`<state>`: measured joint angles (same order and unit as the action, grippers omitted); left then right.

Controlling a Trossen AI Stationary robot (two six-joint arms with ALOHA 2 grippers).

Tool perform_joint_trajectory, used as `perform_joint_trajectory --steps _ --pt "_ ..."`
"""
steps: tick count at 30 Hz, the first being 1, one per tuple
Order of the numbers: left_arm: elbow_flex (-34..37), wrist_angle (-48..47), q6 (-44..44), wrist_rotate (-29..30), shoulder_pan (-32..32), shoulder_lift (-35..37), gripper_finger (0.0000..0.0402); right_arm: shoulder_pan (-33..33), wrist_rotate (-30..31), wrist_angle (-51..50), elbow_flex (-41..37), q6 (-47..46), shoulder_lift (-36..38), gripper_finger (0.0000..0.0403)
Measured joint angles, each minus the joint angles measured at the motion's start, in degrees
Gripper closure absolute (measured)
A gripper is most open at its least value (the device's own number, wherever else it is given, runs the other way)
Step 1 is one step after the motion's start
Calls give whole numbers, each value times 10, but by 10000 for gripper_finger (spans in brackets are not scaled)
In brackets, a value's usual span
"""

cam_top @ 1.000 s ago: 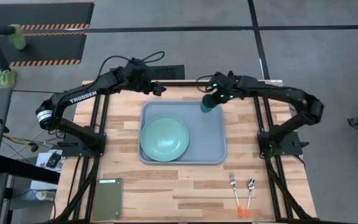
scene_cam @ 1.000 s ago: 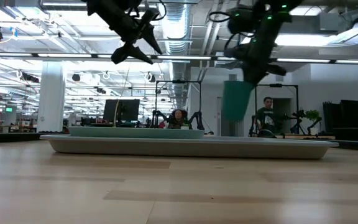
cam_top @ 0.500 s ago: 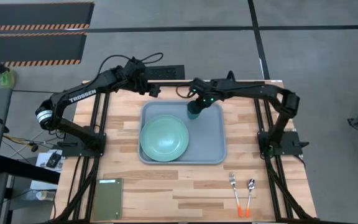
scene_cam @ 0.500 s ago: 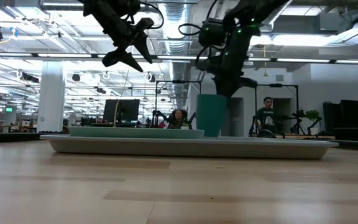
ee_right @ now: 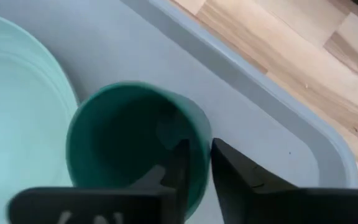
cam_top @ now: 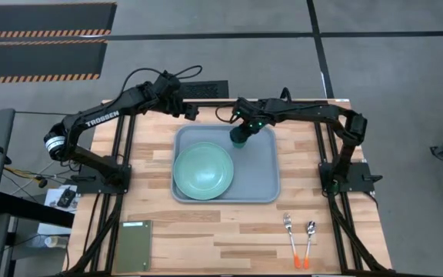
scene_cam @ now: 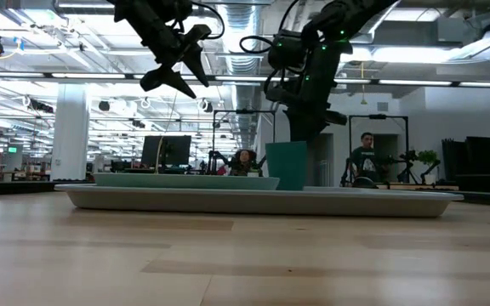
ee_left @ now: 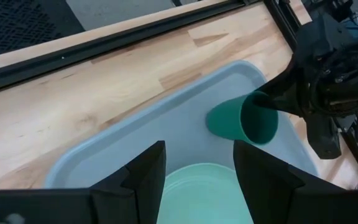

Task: Pick and place plate/cup/fork/spoon on tray
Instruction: Put the green cup on the gray tray to the top of the light green plate

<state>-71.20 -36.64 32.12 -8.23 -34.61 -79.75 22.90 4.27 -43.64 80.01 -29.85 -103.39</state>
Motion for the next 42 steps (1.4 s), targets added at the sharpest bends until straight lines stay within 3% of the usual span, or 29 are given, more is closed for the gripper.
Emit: perform_joint_trajectory --steps 8,15,24,31,42 --pt "0 1 0 1 0 0 227 10 -24 6 0 0 2 223" --pt "0 1 5 -1 0 0 227 18 -30 26 0 3 67 184" --pt "0 71 27 1 68 -15 227 28 -24 -26 0 -1 198 183" --pt "-6 123 53 -22 106 -102 227 22 -24 -63 0 -1 279 185" --pt "-117 101 50 -27 108 -235 227 -6 -24 -80 0 -9 324 191"
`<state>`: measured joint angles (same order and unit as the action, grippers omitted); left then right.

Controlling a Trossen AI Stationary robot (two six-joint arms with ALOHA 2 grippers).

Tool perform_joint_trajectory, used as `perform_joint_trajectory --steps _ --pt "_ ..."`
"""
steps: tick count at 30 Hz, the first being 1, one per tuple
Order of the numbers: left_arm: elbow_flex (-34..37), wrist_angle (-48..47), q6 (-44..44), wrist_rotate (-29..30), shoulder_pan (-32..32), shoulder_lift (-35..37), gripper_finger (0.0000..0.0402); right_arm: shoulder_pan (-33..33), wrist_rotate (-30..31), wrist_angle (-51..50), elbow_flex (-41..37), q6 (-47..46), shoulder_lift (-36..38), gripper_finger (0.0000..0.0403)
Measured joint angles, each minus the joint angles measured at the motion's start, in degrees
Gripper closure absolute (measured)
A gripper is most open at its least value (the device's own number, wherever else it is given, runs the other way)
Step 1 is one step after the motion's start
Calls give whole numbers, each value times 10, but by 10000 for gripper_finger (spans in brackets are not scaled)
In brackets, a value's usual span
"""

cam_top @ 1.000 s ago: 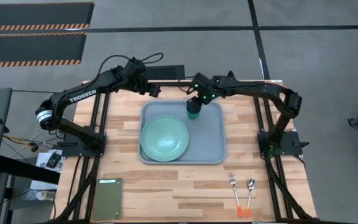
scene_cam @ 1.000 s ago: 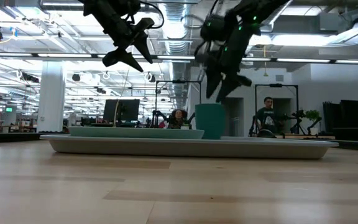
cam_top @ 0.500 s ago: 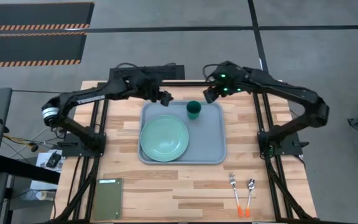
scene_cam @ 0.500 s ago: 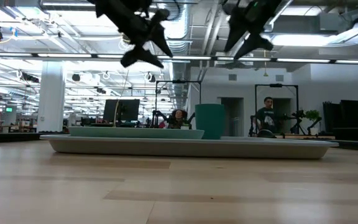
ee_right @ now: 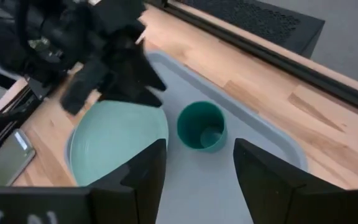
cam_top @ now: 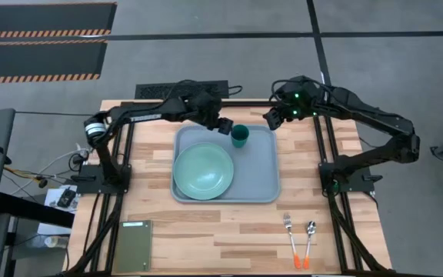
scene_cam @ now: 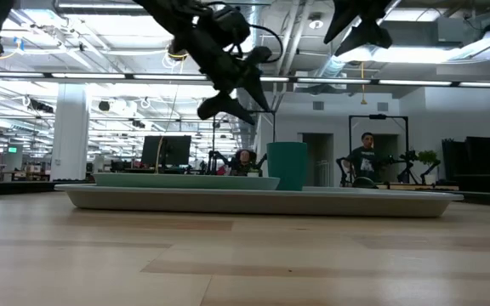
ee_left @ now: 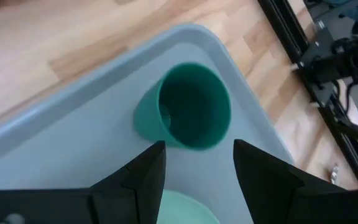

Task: Pick and place plate/cup/fork/spoon on tray
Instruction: Put the green cup on the gray tray to the top of the light green plate

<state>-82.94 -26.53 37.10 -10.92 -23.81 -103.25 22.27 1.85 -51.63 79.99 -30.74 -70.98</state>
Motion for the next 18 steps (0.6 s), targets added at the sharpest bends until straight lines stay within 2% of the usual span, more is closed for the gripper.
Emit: perform_joint_trajectory --steps 8,15,18 --pt "-62 -29 -13 23 3 -71 227 -16 -1 -15 0 -3 -7 194" --pt "-62 -34 -19 28 4 -94 227 -16 -1 -15 0 -3 -3 194" --pt "-62 -44 -27 49 5 -94 227 -16 -1 -15 0 -3 -3 194"
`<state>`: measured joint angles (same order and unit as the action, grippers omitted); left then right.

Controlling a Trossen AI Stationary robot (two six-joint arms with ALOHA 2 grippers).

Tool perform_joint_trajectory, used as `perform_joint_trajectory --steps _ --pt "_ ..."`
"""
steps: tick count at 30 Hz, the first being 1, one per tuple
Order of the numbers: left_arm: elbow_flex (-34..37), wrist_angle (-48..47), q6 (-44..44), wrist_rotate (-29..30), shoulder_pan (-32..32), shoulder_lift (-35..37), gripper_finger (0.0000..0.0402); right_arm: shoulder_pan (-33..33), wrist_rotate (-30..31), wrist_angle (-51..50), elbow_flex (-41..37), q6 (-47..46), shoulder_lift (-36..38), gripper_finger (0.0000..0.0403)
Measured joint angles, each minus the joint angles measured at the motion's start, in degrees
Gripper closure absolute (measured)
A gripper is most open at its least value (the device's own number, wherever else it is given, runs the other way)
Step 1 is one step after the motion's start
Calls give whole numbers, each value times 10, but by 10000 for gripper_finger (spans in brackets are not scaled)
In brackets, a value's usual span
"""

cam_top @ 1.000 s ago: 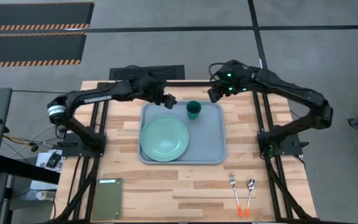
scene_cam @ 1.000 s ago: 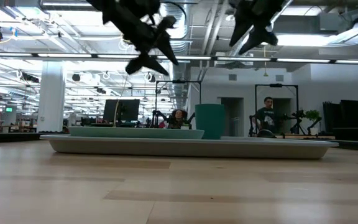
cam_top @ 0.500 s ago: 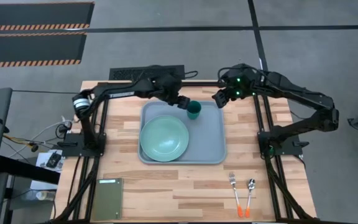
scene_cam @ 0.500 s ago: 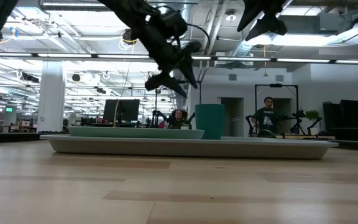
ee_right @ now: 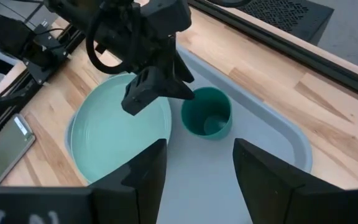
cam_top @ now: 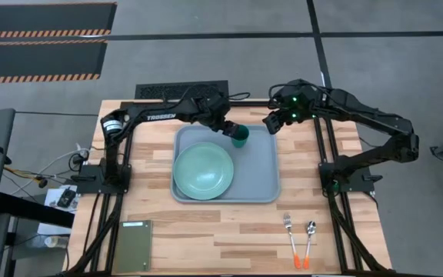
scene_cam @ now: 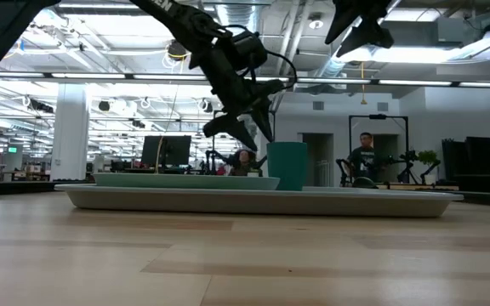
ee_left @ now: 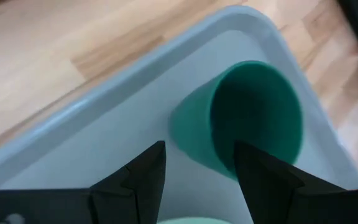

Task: Pick and place plate/cup/fork/spoon on tray
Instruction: Put the green cup on the gray tray to the top of the light green plate

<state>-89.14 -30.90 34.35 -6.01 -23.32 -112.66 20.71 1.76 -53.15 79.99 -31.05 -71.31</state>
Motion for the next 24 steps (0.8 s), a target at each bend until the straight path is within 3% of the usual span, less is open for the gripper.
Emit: perform_joint_trajectory --steps 11,22,24 --pt "1 -2 -22 13 5 -18 278 0 0 0 0 0 0 194" --pt "0 8 -19 16 5 -19 391 0 0 0 0 1 0 194" --pt "-9 -8 -18 14 4 -19 396 0 0 0 0 1 0 194"
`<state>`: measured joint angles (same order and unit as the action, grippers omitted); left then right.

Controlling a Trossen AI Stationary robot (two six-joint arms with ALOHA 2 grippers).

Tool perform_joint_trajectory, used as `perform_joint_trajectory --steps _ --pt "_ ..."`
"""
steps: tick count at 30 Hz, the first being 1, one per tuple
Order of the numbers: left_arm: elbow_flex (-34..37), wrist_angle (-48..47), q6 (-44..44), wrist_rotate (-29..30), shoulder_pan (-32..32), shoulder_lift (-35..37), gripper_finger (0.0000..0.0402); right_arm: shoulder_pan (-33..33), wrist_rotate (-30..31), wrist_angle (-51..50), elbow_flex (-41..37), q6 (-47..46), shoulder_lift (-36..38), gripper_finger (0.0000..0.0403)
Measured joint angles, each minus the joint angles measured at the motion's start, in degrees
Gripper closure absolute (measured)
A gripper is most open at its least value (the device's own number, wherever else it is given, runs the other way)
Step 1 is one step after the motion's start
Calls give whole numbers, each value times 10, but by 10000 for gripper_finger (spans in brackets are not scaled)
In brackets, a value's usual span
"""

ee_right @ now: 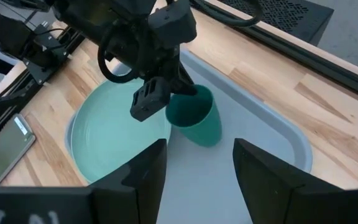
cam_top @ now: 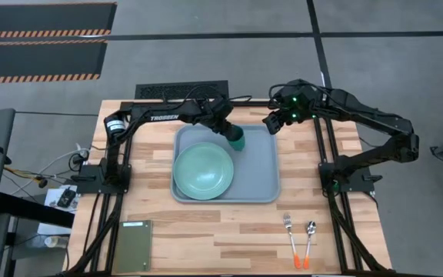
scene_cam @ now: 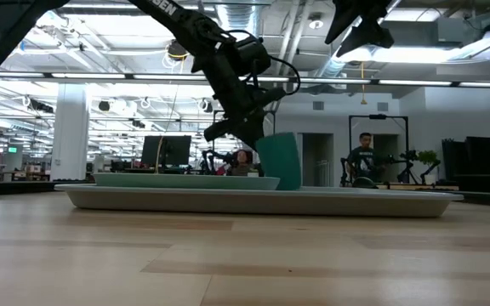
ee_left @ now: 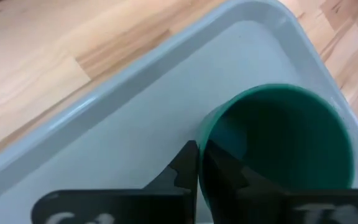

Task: Pick and place plate/cup/fork/spoon on tray
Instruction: Put the green cup on the gray tray to the top of the light green plate

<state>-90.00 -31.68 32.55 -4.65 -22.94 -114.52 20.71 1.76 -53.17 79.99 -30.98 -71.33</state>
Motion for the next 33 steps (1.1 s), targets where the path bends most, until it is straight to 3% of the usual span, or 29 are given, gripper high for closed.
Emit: perform_joint_trajectory --steps 5,11,17,22,27,33 --pt "-55 -71 -32 14 -4 0 399 0 0 -2 0 0 0 194" --pt "-159 -265 -114 24 -24 4 400 0 -1 -11 0 0 0 194" --pt "-157 -359 -144 56 -59 95 401 0 -1 -38 0 2 0 194" --pt "-62 -364 -122 114 -81 207 401 0 -1 -44 0 15 0 194" --pt "114 -268 -44 116 -99 315 401 5 -1 -38 0 17 0 194" --pt "247 -169 18 114 -99 355 401 5 0 -34 0 17 0 194"
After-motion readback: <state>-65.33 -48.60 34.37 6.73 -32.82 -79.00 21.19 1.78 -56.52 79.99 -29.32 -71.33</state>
